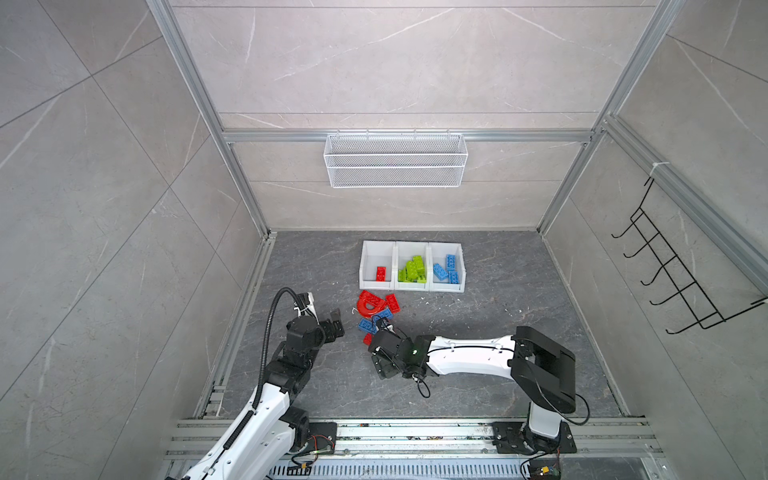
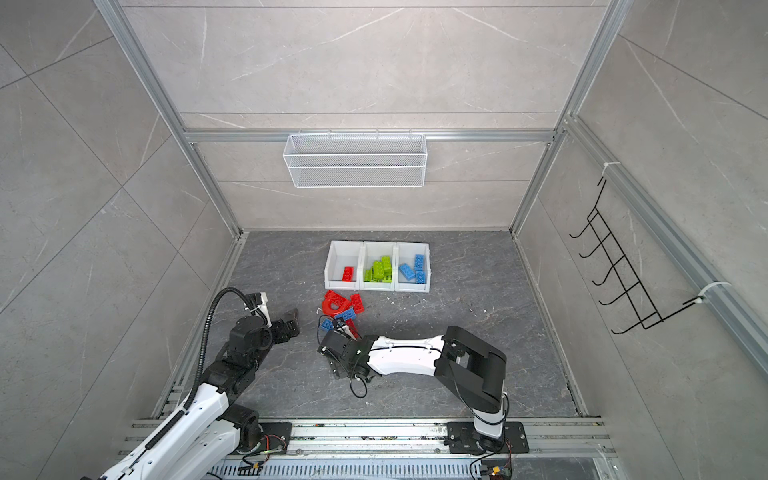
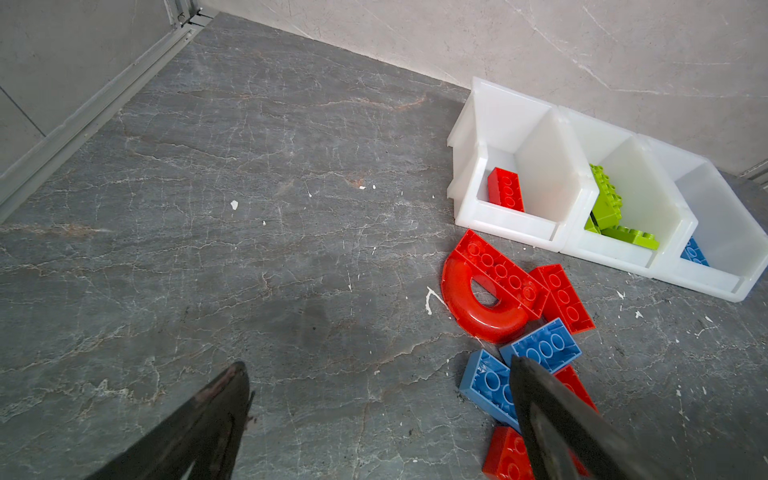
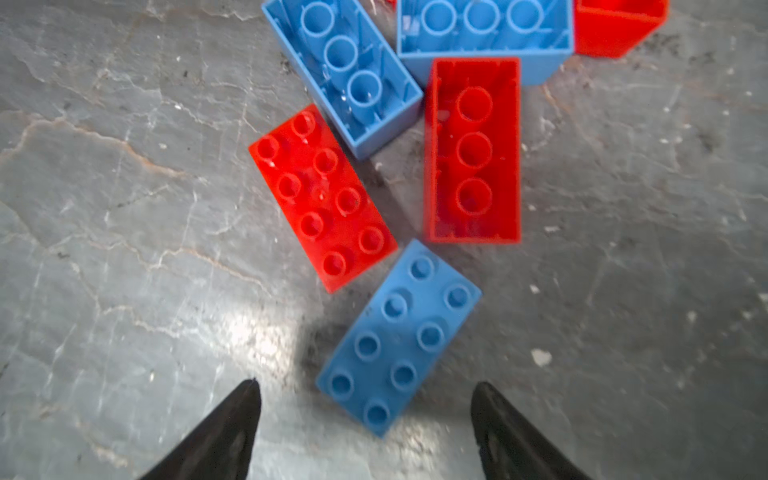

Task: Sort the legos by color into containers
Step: 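Lower the right gripper onto a blue brick and grasp it, then carry the blue brick into the end compartment and open the right gripper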

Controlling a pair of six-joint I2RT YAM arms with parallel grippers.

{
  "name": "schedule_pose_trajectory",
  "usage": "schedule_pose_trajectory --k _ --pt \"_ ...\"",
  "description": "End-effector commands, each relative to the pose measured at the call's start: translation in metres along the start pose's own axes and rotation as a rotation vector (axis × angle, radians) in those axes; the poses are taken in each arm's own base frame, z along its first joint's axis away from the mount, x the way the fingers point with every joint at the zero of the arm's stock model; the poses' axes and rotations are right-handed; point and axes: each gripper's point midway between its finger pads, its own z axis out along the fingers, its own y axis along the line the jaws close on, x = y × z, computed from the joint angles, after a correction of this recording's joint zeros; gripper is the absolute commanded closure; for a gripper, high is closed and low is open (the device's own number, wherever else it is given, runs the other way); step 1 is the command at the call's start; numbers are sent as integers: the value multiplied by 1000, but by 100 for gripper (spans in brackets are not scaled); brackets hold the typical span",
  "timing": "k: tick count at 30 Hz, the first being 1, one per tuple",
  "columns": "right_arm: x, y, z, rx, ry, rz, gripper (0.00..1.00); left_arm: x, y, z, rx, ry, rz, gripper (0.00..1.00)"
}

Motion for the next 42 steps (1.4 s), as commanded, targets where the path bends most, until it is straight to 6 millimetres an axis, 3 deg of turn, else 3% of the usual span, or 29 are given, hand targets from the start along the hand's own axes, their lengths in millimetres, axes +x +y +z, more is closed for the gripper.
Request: schedule_pose_trajectory --k 1,6,13,20,25,30,35,39,42 --pt "1 -14 9 69 23 15 18 -9 -1 0 -5 -26 18 0" --pt "-3 -16 20 70 28 38 21 -9 -2 0 0 -23 16 0" --pt "4 -27 28 86 49 64 35 -11 -2 -3 3 -33 13 0" --pt "14 -42 17 85 15 92 58 -11 -2 -2 4 -33 6 0" --pt "16 -48 10 84 -7 95 68 -10 -3 -1 8 -25 7 0" --pt "4 -59 -16 32 -52 112 77 -10 -7 1 25 -19 11 0" --pt "-18 -95 -50 -48 -89 169 80 -7 -12 5 47 -5 13 0" --pt "-53 -141 -80 -43 -140 207 80 -5 -13 7 55 2 -1 0" --pt "-81 -180 -88 -48 -154 256 81 -5 -14 7 64 -7 -4 0"
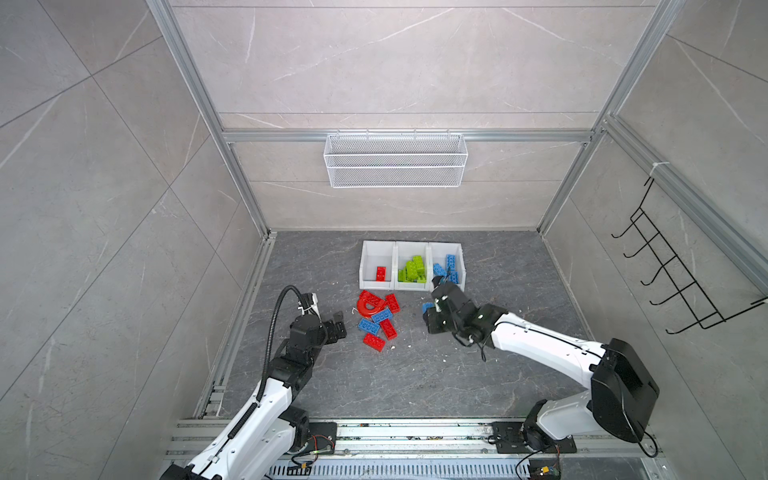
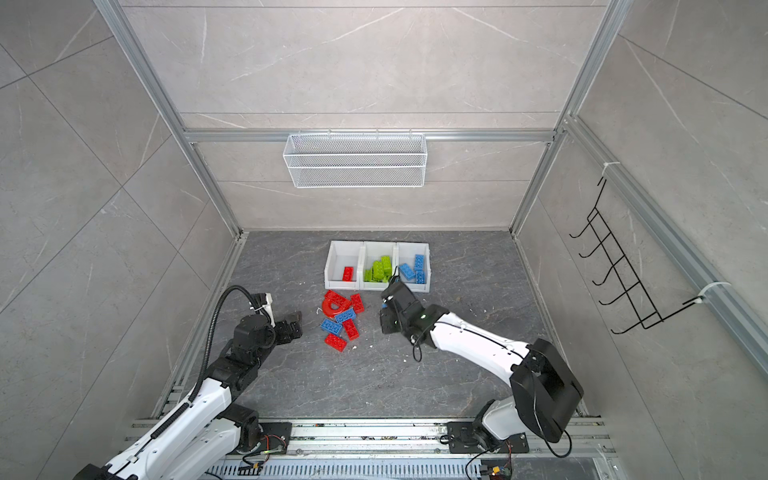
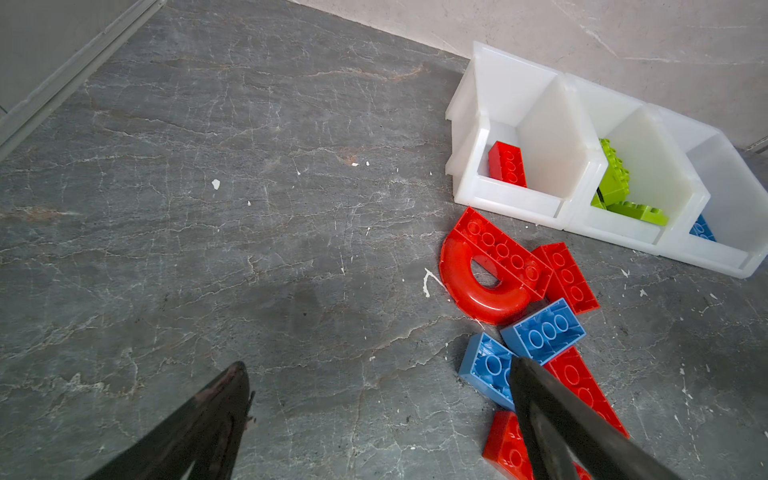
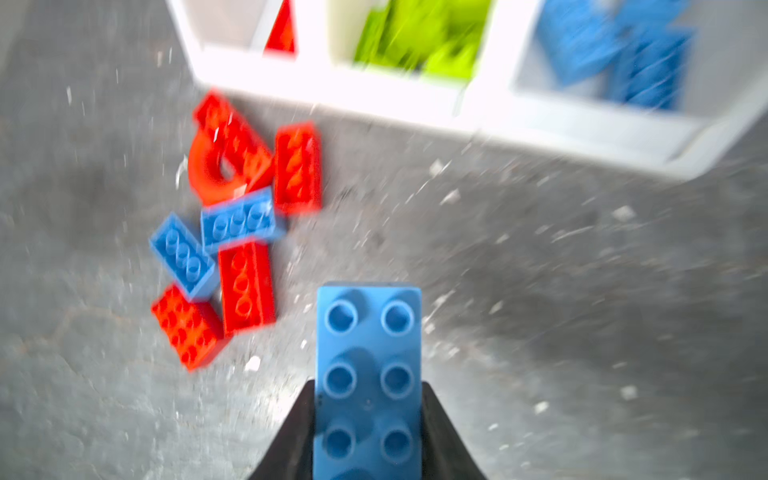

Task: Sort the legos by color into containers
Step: 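Carry the blue brick into the end compartment and open the right gripper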

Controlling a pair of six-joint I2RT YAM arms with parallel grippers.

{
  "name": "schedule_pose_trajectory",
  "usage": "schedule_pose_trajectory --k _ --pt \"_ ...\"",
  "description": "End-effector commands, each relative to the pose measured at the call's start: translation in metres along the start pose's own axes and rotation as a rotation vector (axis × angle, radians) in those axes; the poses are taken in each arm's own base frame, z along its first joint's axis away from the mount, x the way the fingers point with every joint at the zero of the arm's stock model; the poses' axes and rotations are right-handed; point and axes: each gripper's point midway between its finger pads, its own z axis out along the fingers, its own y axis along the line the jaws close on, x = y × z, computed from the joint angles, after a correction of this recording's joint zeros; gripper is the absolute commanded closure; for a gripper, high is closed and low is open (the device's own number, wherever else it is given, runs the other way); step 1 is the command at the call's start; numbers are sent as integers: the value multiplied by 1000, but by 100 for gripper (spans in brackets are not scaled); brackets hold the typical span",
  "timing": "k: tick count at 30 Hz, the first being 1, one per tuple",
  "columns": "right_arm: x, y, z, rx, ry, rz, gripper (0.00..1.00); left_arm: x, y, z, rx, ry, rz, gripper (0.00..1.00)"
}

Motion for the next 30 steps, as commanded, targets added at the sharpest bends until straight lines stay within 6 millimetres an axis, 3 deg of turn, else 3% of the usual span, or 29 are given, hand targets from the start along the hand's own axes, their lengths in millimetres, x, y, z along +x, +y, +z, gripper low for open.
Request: schedule_pose_trajectory --k 1,7,13,18,23,26,30 --pt "-28 -20 -6 -36 31 -23 82 -16 -8 -2 39 -58 -9 0" --pt "-105 -64 17 -19 -34 29 82 -13 -7 1 36 -60 -16 0" --pt "-145 -89 55 -13 -49 75 82 -12 -5 2 21 -58 -15 0" --pt "-153 -105 78 27 -32 101 81 -14 -3 1 11 -63 -16 0" --pt "-144 -114 98 55 11 107 78 -14 -2 1 8 -69 -17 0" --pt "-140 -121 105 87 42 106 70 -17 -1 1 -3 -68 -15 0" --pt "-142 -123 103 102 35 90 46 -17 -1 0 -4 -69 -16 0"
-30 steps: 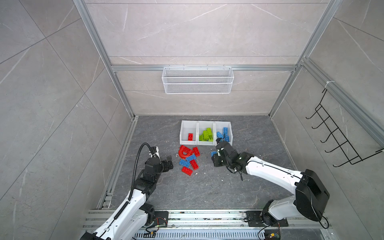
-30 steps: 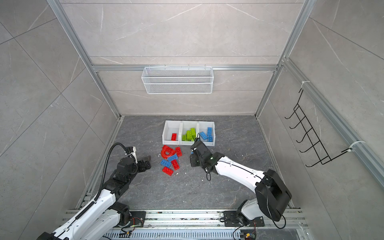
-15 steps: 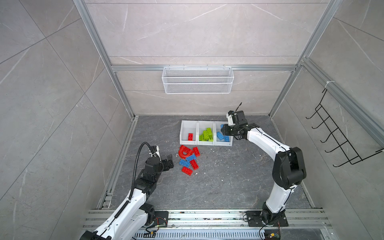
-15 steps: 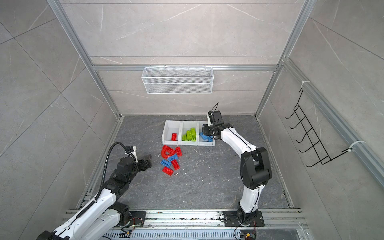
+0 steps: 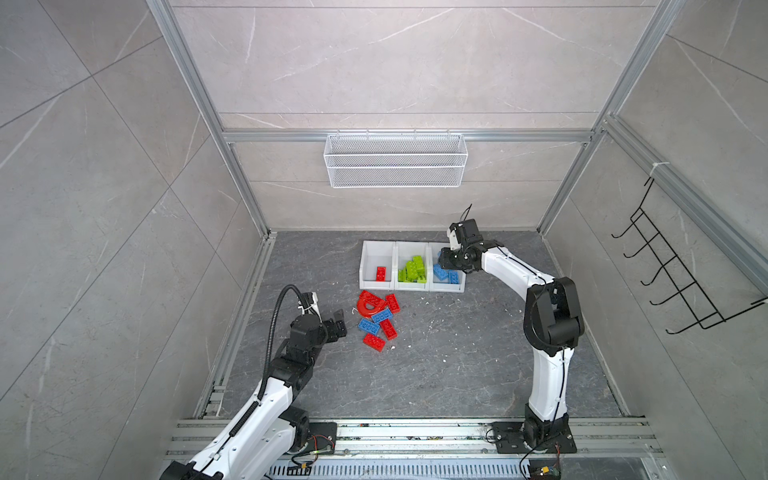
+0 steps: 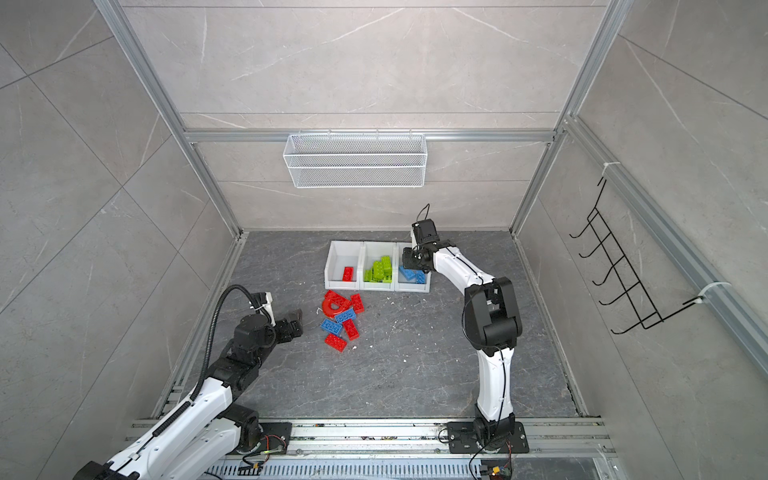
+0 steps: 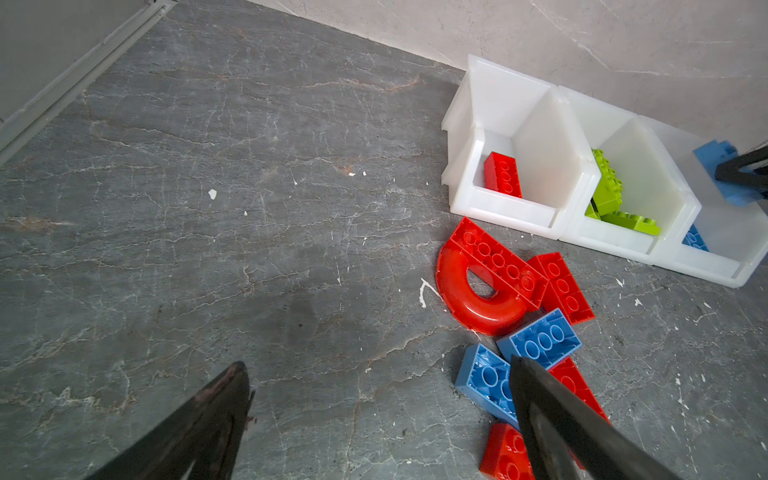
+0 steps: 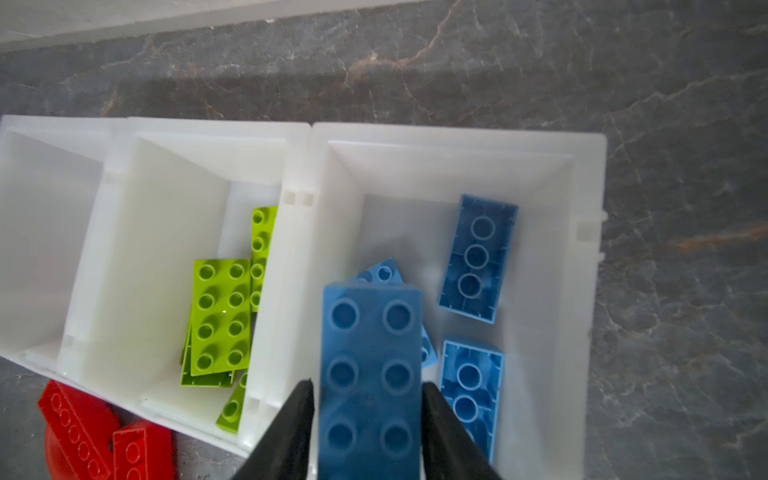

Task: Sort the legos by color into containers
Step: 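Carry the blue brick into the end compartment and open the right gripper, then return the right gripper to the pile and grasp a red brick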

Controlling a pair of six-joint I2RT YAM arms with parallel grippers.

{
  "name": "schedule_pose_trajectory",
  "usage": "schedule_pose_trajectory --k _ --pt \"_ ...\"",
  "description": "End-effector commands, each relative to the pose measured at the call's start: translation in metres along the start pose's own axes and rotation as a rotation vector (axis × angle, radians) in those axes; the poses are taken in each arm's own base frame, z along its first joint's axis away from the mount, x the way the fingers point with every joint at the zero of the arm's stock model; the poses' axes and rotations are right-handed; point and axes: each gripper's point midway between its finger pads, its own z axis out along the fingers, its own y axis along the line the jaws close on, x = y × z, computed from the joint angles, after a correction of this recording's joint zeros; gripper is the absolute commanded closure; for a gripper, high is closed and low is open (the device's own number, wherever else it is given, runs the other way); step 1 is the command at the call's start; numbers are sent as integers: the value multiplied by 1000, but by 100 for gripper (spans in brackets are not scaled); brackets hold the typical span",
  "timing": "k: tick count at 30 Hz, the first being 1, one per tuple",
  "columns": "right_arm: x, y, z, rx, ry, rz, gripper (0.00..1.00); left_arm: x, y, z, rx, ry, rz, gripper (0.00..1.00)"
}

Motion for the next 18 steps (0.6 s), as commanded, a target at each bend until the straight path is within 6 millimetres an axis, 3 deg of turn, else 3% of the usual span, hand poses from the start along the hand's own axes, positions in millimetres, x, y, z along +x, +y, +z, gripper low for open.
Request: schedule_pose_trajectory --k 1,4,9,14,18 --pt "-5 -5 -6 27 -4 -21 42 -14 -1 -3 -1 -49 -12 0" --pt "-10 1 -24 1 -35 -36 36 -14 0 -3 -7 -52 -12 0" --pt "-4 26 -76 -88 -138 -75 35 -13 0 -2 -6 -50 -16 0" --pt "31 74 -125 -145 -193 -216 35 -12 -2 -2 1 -42 -14 0" --pt "72 114 -142 -194 -183 -303 35 -13 0 -2 -5 -48 -9 0"
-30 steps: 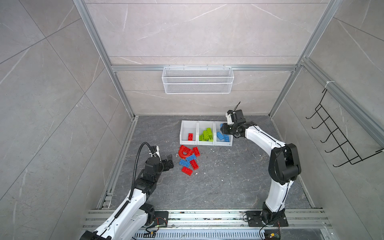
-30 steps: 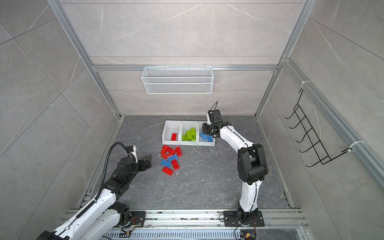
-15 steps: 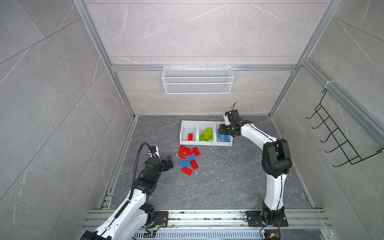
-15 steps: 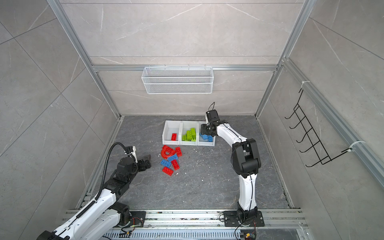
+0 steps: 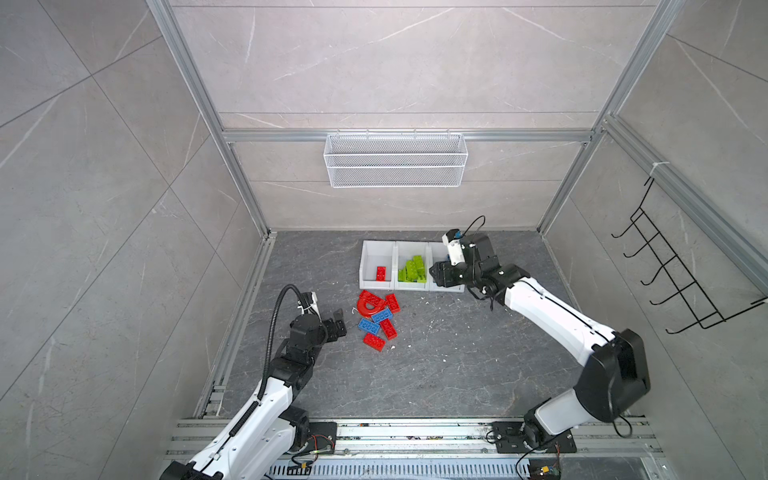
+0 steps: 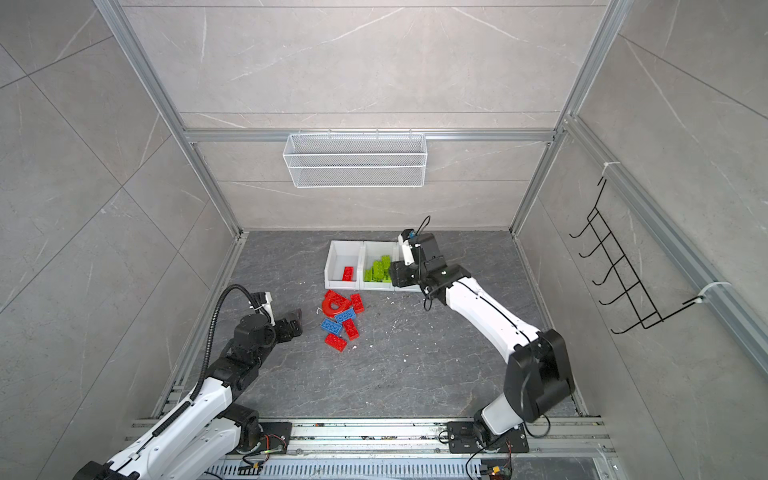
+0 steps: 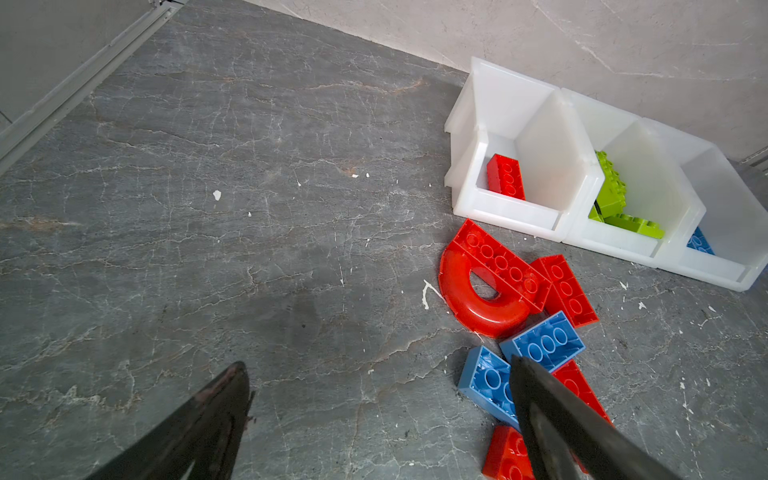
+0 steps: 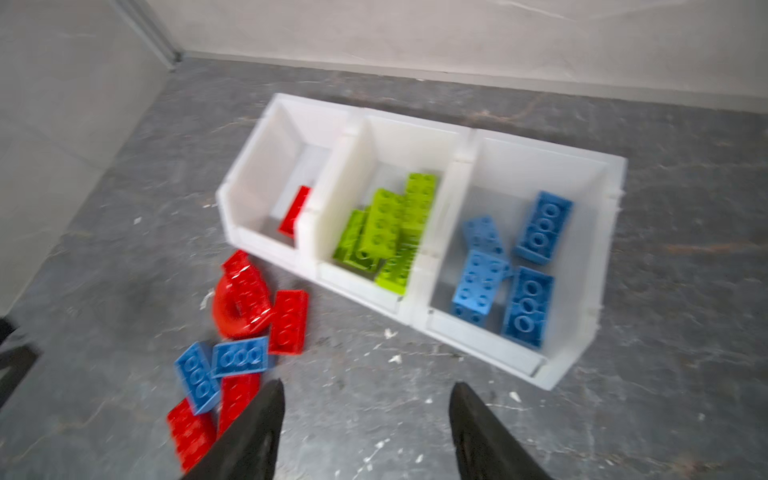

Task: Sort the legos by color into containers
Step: 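Return the right gripper to the pile and grasp a red brick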

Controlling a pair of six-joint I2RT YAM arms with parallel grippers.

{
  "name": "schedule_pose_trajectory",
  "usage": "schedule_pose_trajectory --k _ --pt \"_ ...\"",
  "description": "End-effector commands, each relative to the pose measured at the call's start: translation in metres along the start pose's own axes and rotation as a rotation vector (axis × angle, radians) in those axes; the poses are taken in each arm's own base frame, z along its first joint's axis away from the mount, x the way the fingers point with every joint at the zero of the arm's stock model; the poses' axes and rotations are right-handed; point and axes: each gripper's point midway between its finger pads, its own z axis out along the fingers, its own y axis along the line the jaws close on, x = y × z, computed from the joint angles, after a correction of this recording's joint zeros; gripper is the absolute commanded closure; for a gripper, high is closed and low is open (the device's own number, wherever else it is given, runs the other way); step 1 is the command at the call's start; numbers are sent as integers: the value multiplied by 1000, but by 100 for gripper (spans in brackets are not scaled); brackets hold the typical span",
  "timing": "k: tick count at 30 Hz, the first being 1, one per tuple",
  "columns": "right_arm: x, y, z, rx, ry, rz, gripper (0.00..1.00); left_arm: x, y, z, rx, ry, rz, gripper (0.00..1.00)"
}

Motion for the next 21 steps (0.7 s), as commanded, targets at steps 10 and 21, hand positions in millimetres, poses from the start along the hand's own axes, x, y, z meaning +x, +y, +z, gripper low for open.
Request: schedule_pose_trajectory --k 10,21 --pt "76 87 24 -56 167 -227 35 -10 1 -2 -6 -46 -6 0" --pt "130 127 81 -69 307 -308 35 -10 0 0 -5 -39 -5 0"
